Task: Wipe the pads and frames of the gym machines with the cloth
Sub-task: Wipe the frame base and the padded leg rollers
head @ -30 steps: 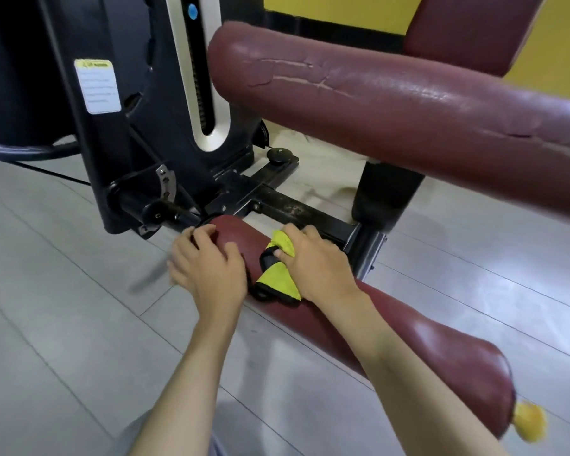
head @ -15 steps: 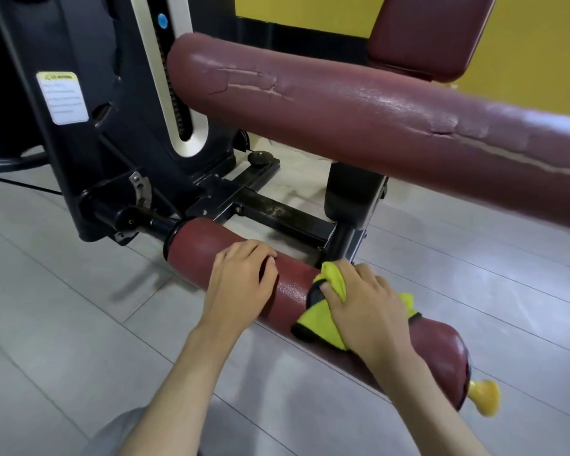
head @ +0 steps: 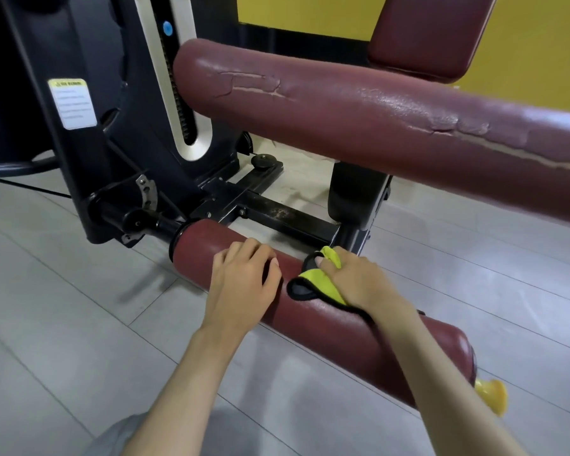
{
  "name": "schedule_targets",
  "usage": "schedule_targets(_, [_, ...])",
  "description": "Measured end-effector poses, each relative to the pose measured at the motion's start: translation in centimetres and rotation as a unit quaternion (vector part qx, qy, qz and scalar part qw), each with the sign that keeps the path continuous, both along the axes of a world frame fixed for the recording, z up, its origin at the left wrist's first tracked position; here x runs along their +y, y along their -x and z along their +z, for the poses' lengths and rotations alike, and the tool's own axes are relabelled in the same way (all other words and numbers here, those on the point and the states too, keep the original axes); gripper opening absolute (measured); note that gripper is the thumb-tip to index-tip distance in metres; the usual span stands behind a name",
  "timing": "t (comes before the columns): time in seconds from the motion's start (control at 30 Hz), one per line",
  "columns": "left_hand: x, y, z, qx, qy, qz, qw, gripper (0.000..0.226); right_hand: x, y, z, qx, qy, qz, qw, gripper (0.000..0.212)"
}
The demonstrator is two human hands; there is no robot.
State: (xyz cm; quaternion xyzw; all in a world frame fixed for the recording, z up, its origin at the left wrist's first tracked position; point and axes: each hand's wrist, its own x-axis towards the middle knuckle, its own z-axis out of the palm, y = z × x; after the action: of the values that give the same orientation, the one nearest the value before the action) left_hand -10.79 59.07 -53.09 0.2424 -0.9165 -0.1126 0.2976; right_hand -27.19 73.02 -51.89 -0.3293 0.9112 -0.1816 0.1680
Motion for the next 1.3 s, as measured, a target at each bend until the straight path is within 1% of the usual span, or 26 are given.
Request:
schedule_targets(0.07, [-0.3, -0.1, -0.1, 0.007, 0.002, 0.003, 1.000, 0.008, 0.6, -2.4, 0.0, 0.106, 0.014, 0.004, 0.994, 0.045])
schedule_targets(0.17, [-0.6, 0.0, 0.0, 0.008, 0.003, 0.005, 1.000, 0.008, 1.2, -5.5, -0.8, 0.265, 0.027, -0.014, 0.964, 0.045])
schedule_targets(0.2, [-0.6, 0.1, 0.1, 0.010, 0.003, 0.005, 1.000, 0.007, 1.5, -6.4, -1.1, 0.293, 0.035, -0.021, 0.955, 0.046])
schedule_targets(0.27, [-0.6, 0.3, 0.3, 0.014, 0.000, -0.002, 1.000, 0.006, 2.1, -7.9, -1.9, 0.314, 0.061, -0.028, 0.947, 0.045])
schedule_targets(0.37, [-0.8, 0.3, 0.0, 0.013, -0.013, -0.010, 1.000, 0.010, 3.2, -9.6, -3.5, 0.352, 0.104, -0.003, 0.930, 0.043])
schedule_targets(0.43, [-1.0, 0.4, -0.1, 0.012, -0.026, -0.010, 1.000, 0.013, 3.9, -10.1, -4.2, 0.360, 0.111, 0.014, 0.926, 0.053])
schedule_targets(0.5, [-1.1, 0.4, -0.1, 0.006, -0.031, -0.013, 0.999, 0.018, 4.0, -10.1, -4.0, 0.356, 0.107, 0.018, 0.928, 0.058])
schedule_targets(0.63, [-1.1, 0.5, 0.2, -0.012, -0.020, -0.015, 1.000, 0.038, 0.5, -9.0, -2.1, 0.322, 0.083, -0.017, 0.943, 0.049])
schedule_targets(0.7, [-1.1, 0.5, 0.3, -0.018, -0.012, -0.008, 1.000, 0.035, -1.7, -8.1, -1.4, 0.288, 0.076, -0.019, 0.954, 0.043])
schedule_targets(0.8, [-1.0, 0.7, 0.4, -0.021, -0.005, -0.005, 1.000, 0.034, -2.4, -6.8, -1.1, 0.245, 0.057, 0.000, 0.968, 0.043])
schedule_targets(0.93, [-0.8, 0.9, 0.3, -0.015, -0.009, 0.007, 1.000, 0.039, 2.2, -5.8, -0.8, 0.259, 0.046, 0.058, 0.963, 0.039])
schedule_targets(1.03, [-0.6, 0.9, 0.4, -0.010, -0.012, 0.005, 1.000, 0.038, 7.3, -4.7, -0.2, 0.255, 0.035, 0.055, 0.965, 0.034])
schedule_targets(1.1, [-0.6, 0.9, 0.3, -0.007, -0.017, 0.008, 1.000, 0.038, 11.5, -4.3, 0.0, 0.262, 0.036, 0.038, 0.964, 0.032])
schedule_targets(1.2, [-0.6, 1.0, 0.2, -0.004, -0.022, 0.010, 1.000, 0.038, 17.4, -4.2, 0.0, 0.281, 0.032, -0.027, 0.959, 0.029])
schedule_targets(1.3, [-0.4, 0.8, 0.3, -0.007, -0.029, 0.008, 1.000, 0.037, 19.1, -4.1, -0.6, 0.278, 0.036, -0.061, 0.958, 0.028])
